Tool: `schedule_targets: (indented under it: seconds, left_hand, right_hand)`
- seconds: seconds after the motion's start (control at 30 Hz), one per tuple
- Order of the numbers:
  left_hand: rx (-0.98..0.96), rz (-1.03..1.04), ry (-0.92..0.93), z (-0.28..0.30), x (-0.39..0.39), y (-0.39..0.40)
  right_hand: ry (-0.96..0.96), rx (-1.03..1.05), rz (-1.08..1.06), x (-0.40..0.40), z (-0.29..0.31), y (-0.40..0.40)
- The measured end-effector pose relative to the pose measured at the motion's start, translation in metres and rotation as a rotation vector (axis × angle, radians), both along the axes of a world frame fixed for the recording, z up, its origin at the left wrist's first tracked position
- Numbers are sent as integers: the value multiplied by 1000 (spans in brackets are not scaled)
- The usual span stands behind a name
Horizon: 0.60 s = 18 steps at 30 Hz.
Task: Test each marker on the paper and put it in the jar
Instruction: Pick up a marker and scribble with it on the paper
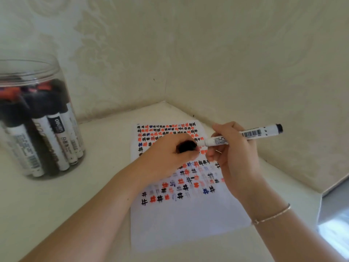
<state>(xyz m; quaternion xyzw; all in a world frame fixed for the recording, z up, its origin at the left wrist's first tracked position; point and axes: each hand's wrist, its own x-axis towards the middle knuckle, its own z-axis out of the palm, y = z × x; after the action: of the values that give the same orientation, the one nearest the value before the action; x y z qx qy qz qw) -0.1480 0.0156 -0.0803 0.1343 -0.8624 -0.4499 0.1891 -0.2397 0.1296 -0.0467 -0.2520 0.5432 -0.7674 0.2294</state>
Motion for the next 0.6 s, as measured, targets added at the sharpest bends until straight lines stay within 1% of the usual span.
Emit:
schedule_targets:
  seconds: [0.1,0.2,0.3,0.43,0.6]
  left_hand:
    - [9,-8,4,3,0,2]
    - [-5,-32,8,4,2,4]
    - [17,-25,68,6,5,7]
    - [104,-32,127,11,9,11]
    - [210,-65,57,12,7,8]
  right_hand:
    - [12,32,-21,0,-4,-5]
    - [51,125,-26,0,-8,-11]
    - [89,192,-55,-2,-8,-14]
    - [65,176,-23,-7,-6,-14]
    - [26,97,-53,-6,-8,-13]
